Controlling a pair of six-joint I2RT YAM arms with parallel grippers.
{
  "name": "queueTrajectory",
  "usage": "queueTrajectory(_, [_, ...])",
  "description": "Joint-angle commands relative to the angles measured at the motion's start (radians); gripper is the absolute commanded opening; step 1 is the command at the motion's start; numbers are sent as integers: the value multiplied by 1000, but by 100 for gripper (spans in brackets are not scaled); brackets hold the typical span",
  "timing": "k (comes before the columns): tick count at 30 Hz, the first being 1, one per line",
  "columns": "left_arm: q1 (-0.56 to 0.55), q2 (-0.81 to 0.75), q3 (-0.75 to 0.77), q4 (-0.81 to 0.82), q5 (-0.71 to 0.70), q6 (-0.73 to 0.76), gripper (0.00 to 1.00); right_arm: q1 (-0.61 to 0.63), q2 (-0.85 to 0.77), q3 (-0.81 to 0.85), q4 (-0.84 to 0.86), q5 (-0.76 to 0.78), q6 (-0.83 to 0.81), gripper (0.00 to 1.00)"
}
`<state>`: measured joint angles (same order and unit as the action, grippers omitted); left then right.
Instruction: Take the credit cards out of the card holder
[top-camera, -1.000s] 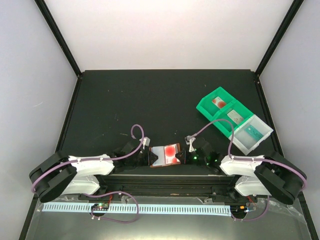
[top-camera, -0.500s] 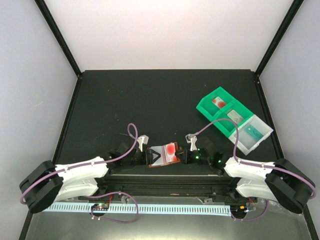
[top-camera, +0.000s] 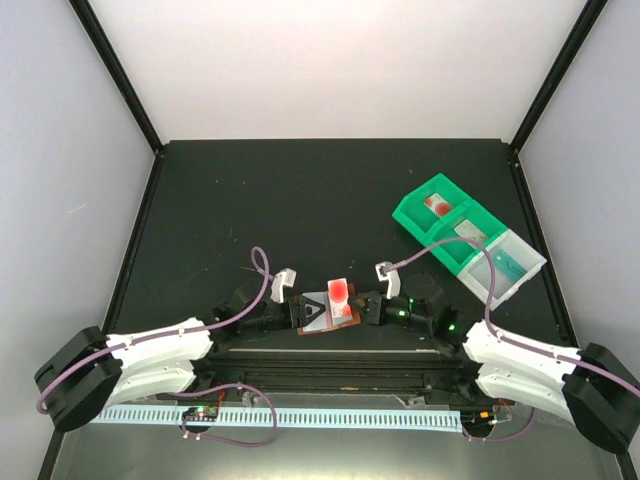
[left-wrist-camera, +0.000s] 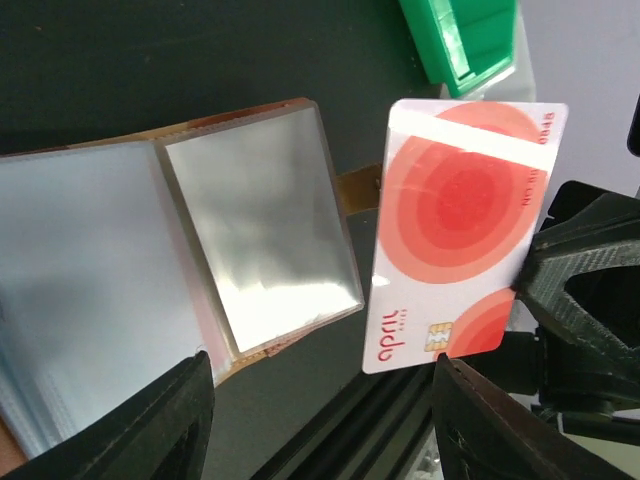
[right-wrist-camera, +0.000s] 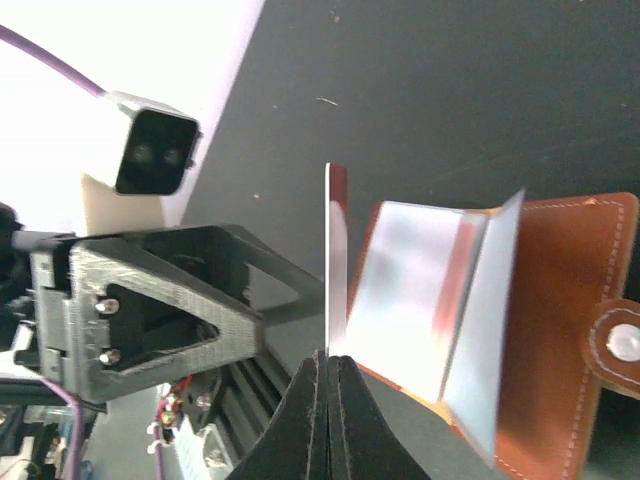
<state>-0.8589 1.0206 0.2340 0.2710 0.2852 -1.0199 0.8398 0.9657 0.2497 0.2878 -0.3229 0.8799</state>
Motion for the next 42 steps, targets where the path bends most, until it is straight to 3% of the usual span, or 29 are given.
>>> queueTrajectory(1, [-3, -14, -26, 162, 56, -64, 63, -2, -63, -11, 6, -40, 52, 1])
queueTrajectory(9, [-17, -47, -55, 354, 99, -153, 67, -3, -172, -17, 73, -88, 152, 1])
queueTrajectory(15, [-28, -40, -46, 430, 112, -173, 64, -4, -174, -20, 118, -123, 189, 1])
queueTrajectory(17, [-29, -30, -44, 435, 113, -176, 56, -3, -170, -29, 137, -132, 200, 1])
queueTrajectory(23, [-29, -41, -67, 490, 116, -193, 10, -2, -186, -29, 107, -131, 177, 1])
queueTrajectory(25, [-29, -66, -72, 475, 117, -182, 2, -2, -206, -19, 52, -121, 140, 1])
queueTrajectory(33, [-29, -235, -71, 279, 138, -52, 2, -3, -326, 133, -389, -68, -160, 27])
queueTrajectory(42, [-29, -361, 60, -167, 310, 244, 2, -3, -364, 395, -823, -53, -499, 30])
